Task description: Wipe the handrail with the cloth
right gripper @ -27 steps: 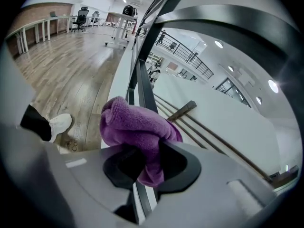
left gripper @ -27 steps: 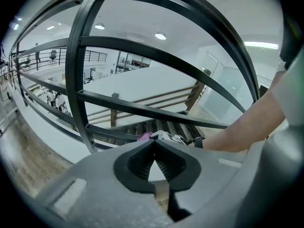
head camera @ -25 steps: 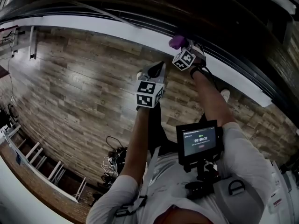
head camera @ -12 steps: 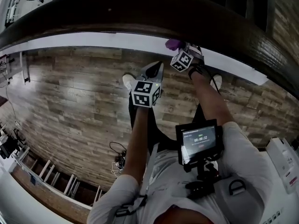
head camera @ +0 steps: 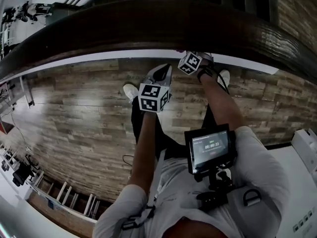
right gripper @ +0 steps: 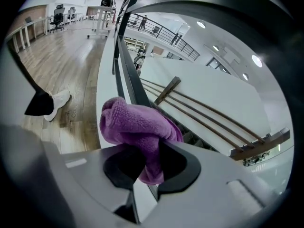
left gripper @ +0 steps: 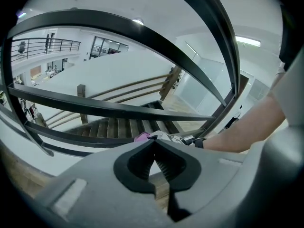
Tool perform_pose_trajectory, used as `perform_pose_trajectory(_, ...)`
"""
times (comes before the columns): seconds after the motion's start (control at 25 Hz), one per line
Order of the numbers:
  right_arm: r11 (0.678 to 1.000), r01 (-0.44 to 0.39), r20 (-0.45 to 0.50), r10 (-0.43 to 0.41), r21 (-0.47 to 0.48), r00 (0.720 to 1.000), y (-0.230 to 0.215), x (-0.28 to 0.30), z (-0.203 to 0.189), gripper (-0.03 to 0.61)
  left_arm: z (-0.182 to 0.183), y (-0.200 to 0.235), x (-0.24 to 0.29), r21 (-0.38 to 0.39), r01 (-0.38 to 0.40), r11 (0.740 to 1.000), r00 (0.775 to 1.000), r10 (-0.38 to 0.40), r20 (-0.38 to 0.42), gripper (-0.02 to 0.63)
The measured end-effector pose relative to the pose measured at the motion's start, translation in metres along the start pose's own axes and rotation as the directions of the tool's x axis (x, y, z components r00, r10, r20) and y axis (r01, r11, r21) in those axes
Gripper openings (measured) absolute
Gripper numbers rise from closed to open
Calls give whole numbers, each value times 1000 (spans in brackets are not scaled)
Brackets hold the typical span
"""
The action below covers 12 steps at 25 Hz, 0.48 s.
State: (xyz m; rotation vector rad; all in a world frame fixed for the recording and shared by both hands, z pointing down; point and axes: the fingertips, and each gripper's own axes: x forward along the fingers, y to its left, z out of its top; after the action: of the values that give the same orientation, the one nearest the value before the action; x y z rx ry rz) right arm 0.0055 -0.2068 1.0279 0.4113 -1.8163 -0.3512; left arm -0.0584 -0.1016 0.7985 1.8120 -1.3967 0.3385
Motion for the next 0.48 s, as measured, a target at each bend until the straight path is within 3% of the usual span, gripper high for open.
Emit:
perform_pose_trajectory(0.36, 999, 20, -51, -19, 34, 999, -56, -37, -59, 61, 6, -61, 48, 68, 94, 993, 995, -90, -50, 0)
perform_pose_trajectory(0.48, 994, 49, -72, -43, 94, 996, -69, -42, -89, 63, 11, -87, 64, 73, 129, 989, 991, -125, -50, 0)
